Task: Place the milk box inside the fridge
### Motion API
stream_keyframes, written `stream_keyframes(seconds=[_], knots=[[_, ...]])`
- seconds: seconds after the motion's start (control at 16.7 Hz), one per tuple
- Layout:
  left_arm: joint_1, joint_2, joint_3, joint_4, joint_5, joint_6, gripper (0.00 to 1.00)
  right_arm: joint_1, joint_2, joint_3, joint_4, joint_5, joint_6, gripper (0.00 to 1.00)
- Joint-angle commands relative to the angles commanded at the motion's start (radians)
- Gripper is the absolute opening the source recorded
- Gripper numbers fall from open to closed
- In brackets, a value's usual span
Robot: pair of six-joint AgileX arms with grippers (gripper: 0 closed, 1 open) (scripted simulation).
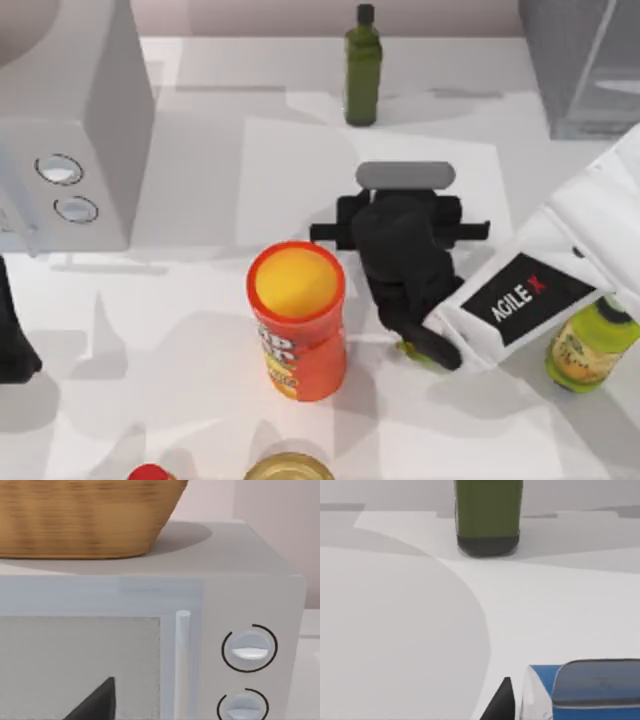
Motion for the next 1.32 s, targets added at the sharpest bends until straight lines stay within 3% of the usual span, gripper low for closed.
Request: stream_keyframes(seconds=[0.24, 0.72, 1.32], knots=[[0.0, 0.0, 0.0, 0.0, 0.0, 0.0, 1.0, -0.028, -0.098, 0.027, -0.105, 0.017, -0.004, 0.0], [0.0, 0.0, 0.0, 0.0, 0.0, 0.0, 1.0, -0.003, -0.391, 0.106, -0.502, -0.004, 0.01, 0.0], [0.0, 0.0, 0.0, 0.0, 0.0, 0.0, 1.0, -0.042, -0.484, 0.041, -0.546, -0.042, -0.015, 0.0]])
